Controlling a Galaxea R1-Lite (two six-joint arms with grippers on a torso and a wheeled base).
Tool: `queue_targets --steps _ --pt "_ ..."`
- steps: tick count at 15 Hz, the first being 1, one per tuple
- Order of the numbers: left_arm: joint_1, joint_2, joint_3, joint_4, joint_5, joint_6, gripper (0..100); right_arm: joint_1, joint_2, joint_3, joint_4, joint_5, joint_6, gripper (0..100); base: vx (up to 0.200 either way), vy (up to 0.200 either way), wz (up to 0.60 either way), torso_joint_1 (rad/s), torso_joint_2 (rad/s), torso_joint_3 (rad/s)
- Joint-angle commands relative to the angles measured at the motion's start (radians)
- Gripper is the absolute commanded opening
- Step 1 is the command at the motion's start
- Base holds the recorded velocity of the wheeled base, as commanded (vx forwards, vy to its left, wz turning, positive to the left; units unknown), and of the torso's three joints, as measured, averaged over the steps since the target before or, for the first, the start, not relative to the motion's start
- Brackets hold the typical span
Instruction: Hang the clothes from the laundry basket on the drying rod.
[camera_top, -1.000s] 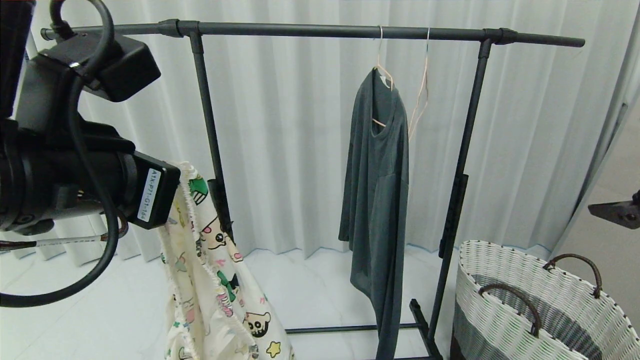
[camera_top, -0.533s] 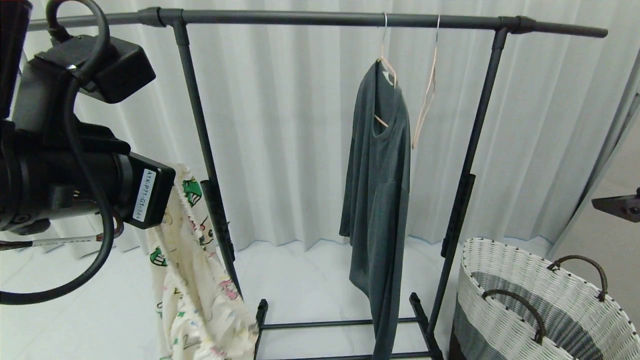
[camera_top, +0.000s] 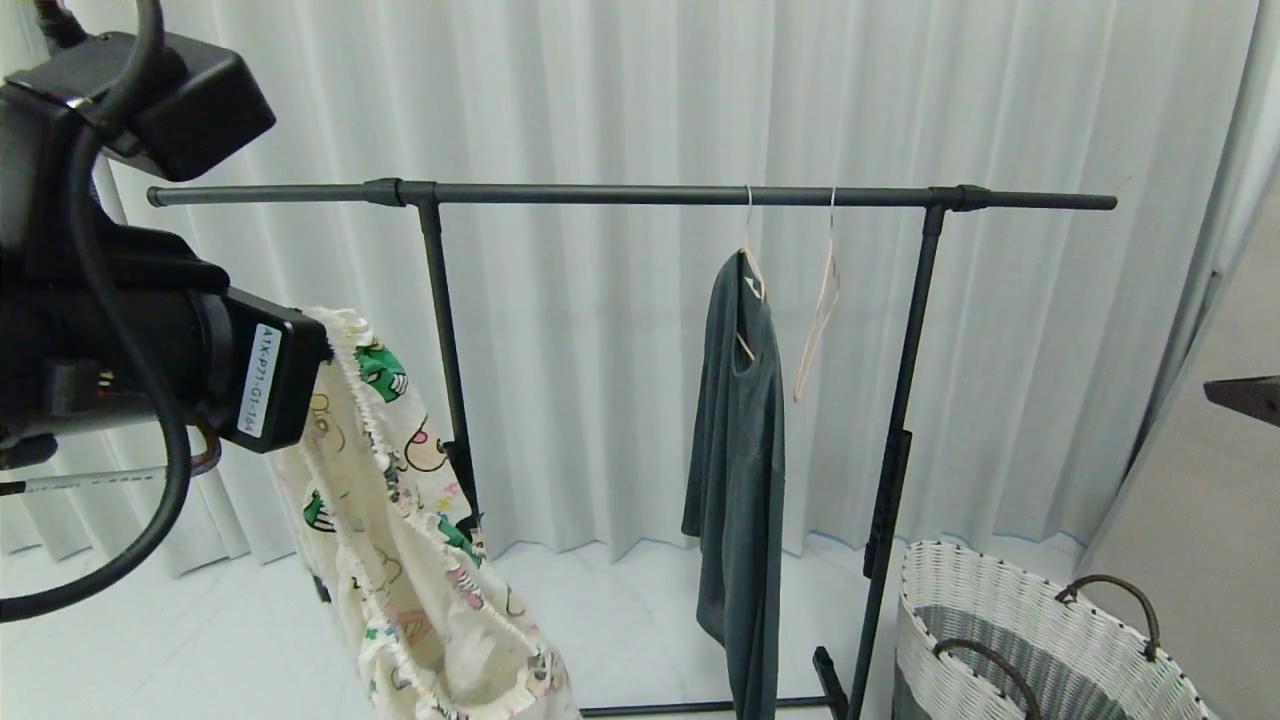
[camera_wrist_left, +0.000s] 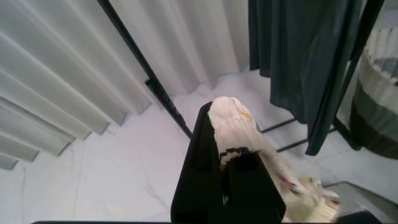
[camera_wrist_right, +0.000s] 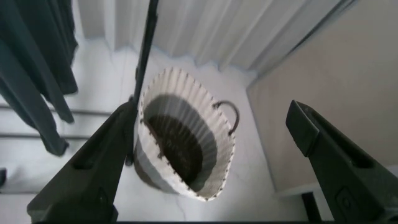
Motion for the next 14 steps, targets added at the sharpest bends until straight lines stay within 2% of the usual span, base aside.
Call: queue_targets --steps 1,4,11,13,14 --pt "0.002 0.003 -0.006 0.002 0.002 0.006 0 0.001 0.005 0.0 0.0 0.0 -0.001 100 0.0 0.0 0.0 0.315 -0.49 -0.222" --pt "0.016 0.001 -0.009 0.002 0.0 0.011 0 -0.001 0.013 0.0 -0.032 0.0 -0.001 100 0.0 0.0 0.0 0.338 -0.47 -0.251" --pt "0.042 0.01 -0.013 -0.014 0.0 0.026 0 -0.013 0.022 0.029 -0.075 -0.001 0.003 100 0.0 0.0 0.0 0.262 -0.51 -0.258" --pt "0.042 0.012 -0.013 -0.014 0.0 0.028 0 -0.013 0.022 0.052 -0.129 -0.001 -0.001 100 0.0 0.0 0.0 0.149 -0.31 -0.159" --pt "0.042 0.012 -0.009 -0.014 0.0 0.028 0 -0.013 0.024 0.06 -0.15 0.0 -0.002 100 0.0 0.2 0.0 0.066 -0.12 -0.066"
